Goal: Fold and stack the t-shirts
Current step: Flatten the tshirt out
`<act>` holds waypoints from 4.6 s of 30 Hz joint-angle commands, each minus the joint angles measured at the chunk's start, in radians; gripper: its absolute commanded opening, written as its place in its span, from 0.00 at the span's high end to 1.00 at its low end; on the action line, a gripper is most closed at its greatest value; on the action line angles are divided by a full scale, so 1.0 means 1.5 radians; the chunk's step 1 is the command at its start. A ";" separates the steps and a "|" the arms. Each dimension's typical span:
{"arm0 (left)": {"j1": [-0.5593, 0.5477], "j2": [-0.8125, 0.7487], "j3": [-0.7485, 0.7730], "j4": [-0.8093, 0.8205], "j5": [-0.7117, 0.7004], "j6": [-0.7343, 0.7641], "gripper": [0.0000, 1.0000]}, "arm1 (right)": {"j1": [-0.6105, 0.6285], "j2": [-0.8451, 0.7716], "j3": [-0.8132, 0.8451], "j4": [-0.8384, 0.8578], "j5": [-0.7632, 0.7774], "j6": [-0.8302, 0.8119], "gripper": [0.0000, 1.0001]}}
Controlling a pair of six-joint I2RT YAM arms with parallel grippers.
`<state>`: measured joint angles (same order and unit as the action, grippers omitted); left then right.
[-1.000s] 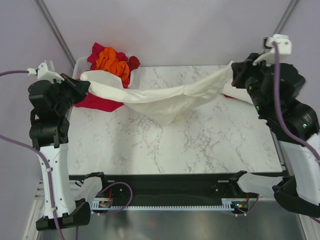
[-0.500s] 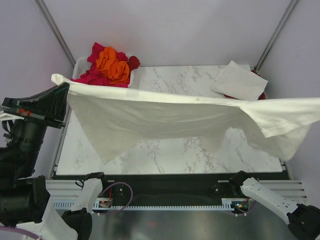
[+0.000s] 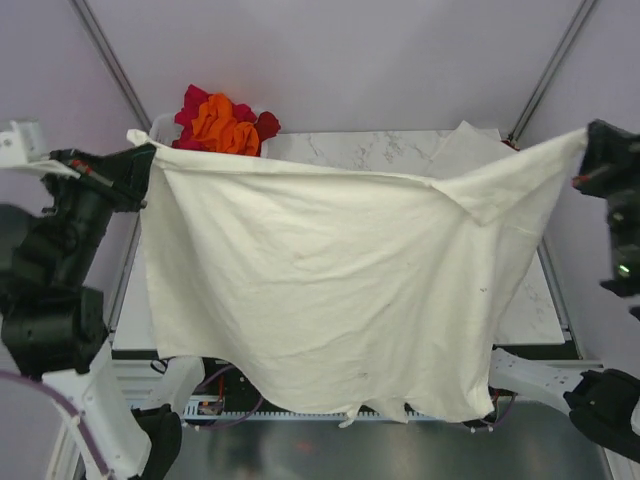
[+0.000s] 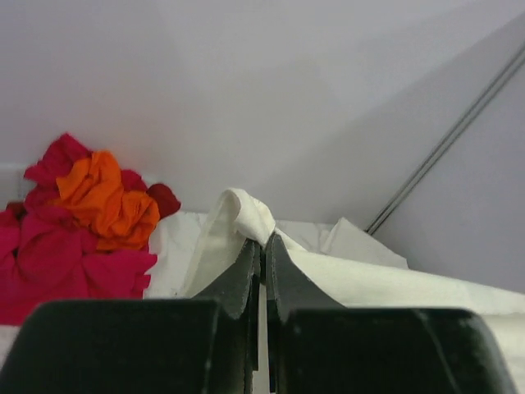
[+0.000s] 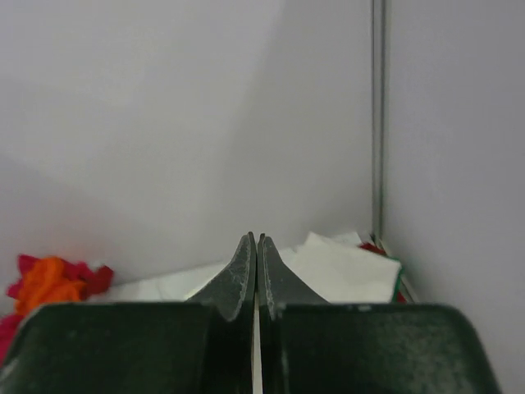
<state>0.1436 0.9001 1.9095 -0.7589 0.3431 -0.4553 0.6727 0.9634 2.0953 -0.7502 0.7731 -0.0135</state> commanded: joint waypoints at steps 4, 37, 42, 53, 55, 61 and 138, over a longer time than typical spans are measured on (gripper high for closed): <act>0.001 0.202 -0.196 0.039 -0.053 -0.004 0.98 | -0.085 0.232 -0.117 0.054 0.180 -0.042 1.00; -0.164 0.288 -0.586 0.155 -0.133 -0.009 0.22 | -0.333 0.386 -0.679 0.292 -0.593 0.321 0.02; -0.177 0.320 -0.613 0.181 -0.113 -0.047 0.24 | -0.345 0.414 -0.771 0.363 -0.655 0.344 0.02; -0.202 0.293 -0.651 0.181 -0.105 -0.049 0.26 | -0.504 0.353 -0.930 0.350 -0.586 0.393 0.02; -0.202 0.265 -0.651 0.175 -0.098 -0.033 0.26 | -0.504 0.348 -0.918 0.337 -0.596 0.382 0.02; -0.201 0.137 -0.656 0.114 -0.075 0.007 0.26 | -0.473 0.313 -0.815 0.271 -0.628 0.347 0.03; -0.191 -0.197 -0.746 0.043 -0.198 0.001 0.34 | -0.297 0.926 -0.062 0.324 -0.666 0.445 1.00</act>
<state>-0.1547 0.6079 0.7769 -0.7094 0.0536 -0.4492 0.1890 2.3234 1.9106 -0.3603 -0.1234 0.6086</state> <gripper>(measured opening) 0.666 0.010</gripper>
